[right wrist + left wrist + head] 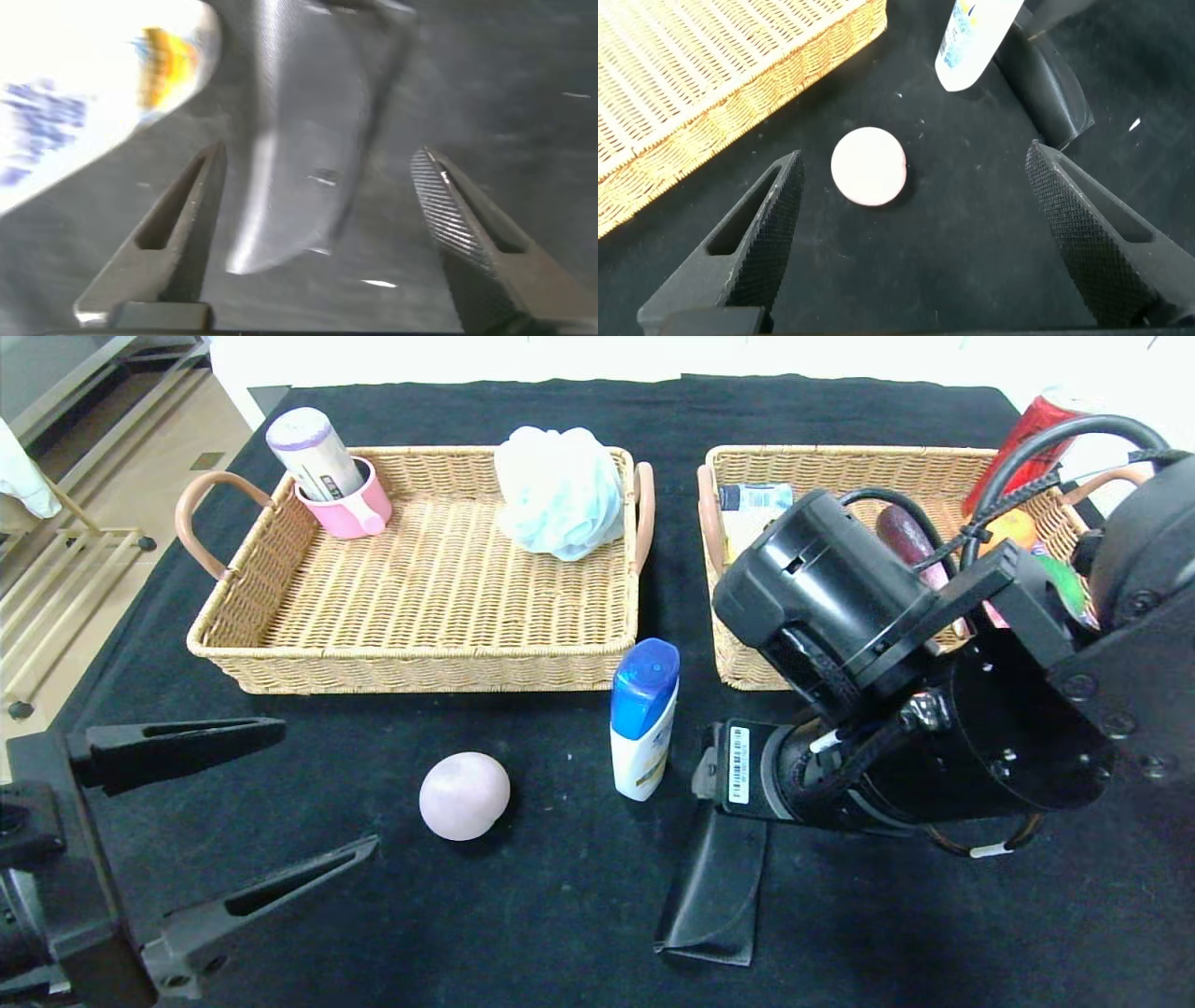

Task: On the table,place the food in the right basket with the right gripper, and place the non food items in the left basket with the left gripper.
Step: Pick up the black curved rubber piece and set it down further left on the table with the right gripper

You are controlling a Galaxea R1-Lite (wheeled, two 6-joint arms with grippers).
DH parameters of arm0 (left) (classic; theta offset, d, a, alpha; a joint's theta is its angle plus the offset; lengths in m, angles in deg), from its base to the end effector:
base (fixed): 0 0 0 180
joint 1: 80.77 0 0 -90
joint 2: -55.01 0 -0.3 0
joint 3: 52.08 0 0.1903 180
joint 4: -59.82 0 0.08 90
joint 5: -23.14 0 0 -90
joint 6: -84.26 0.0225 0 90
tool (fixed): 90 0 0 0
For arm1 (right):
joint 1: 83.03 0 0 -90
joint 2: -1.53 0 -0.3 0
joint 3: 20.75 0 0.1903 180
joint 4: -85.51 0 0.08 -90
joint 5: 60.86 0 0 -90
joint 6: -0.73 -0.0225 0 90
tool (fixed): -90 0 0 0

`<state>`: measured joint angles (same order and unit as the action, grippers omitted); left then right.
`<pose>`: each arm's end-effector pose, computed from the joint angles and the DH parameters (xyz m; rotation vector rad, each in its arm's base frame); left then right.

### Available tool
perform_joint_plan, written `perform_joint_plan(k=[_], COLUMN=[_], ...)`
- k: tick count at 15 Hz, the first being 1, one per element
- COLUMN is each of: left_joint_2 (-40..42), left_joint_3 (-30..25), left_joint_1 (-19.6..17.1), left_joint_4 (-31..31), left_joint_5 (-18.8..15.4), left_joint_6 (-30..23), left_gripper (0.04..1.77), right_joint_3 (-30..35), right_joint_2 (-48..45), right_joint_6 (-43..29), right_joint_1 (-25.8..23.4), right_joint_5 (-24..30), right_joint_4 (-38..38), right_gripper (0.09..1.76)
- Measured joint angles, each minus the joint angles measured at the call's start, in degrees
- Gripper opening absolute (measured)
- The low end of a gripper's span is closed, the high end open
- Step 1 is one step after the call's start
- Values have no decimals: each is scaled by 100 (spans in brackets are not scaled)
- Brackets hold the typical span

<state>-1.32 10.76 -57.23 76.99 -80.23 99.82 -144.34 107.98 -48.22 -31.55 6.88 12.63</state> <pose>0.1106 -0.0538 0.2524 0.2781 0.1002 -0.6642 0.2082 0.2478 0.2605 0.2055 0.8972 0.0995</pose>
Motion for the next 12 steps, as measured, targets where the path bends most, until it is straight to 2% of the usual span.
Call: perform_joint_plan(k=[5, 7, 10, 12], left_joint_2=[-9, -34, -56, -66], left_joint_3=[0, -1, 0, 11], left_joint_1=[0, 0, -1, -1], left_joint_4=[18, 24, 94, 102], left_joint_5=[5, 11, 16, 24], left_joint_6=[-6, -9, -2, 37], left_gripper=[172, 172, 172, 172], right_joint_3=[675, 1290, 2503, 3173], right_joint_2=[-634, -990, -1591, -2053], right_joint_6=[820, 1471, 2525, 3285], right_joint_1=[78, 66, -90, -460], right_joint_5=[-196, -190, -74, 553], right_joint_4=[32, 653, 2104, 2854], right_gripper=[158, 161, 164, 166])
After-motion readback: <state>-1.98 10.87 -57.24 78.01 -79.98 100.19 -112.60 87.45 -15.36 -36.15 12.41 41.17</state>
